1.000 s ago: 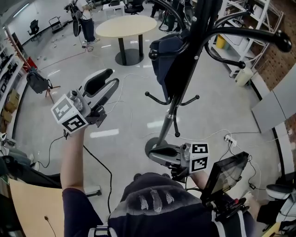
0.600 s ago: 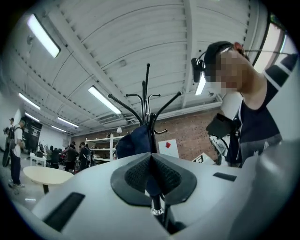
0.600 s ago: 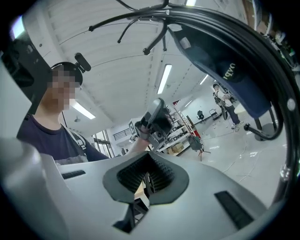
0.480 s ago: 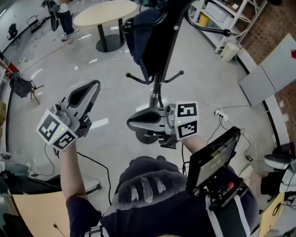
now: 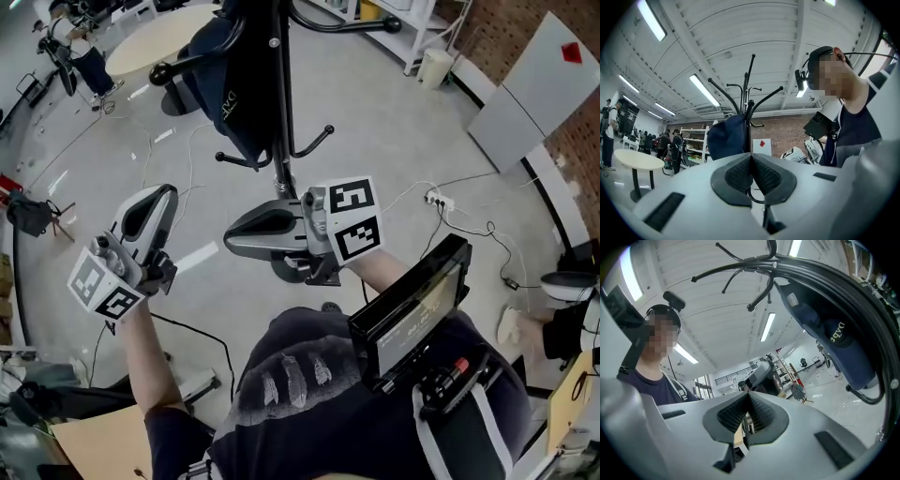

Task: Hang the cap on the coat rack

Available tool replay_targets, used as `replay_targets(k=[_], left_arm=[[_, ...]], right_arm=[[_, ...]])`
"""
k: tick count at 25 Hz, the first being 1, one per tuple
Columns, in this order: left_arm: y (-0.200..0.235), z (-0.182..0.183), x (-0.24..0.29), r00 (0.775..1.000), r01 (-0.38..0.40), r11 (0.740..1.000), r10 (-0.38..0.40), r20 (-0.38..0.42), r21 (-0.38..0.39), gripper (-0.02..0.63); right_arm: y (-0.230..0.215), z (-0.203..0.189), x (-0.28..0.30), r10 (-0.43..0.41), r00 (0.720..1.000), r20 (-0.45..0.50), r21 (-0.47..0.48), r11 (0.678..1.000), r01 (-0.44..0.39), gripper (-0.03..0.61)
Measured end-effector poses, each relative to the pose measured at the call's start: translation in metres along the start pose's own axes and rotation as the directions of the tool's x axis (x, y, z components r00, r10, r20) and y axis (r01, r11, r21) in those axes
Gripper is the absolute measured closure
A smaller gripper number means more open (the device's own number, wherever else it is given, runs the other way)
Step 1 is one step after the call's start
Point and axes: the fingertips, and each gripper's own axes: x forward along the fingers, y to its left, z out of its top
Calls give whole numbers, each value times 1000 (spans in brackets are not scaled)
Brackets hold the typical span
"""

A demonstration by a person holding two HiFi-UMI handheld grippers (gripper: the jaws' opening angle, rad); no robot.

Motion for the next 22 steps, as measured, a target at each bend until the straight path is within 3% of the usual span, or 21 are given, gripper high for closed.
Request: replay_targets(k=[7,12,22], left_arm=[[-15,-2,21,999,-33,999,32,34,34,607],[-22,-5,20,996,-93,991,92,22,98,607],[-50,-3,33,971,-237,967,237,16,95,607]], right_arm=[[6,13,-16,7,999,51,-47,999,-4,584],[2,12,-16,28,999,45,-67,997,-25,584],[10,13,-47,132,990,55,19,991,-133,584]])
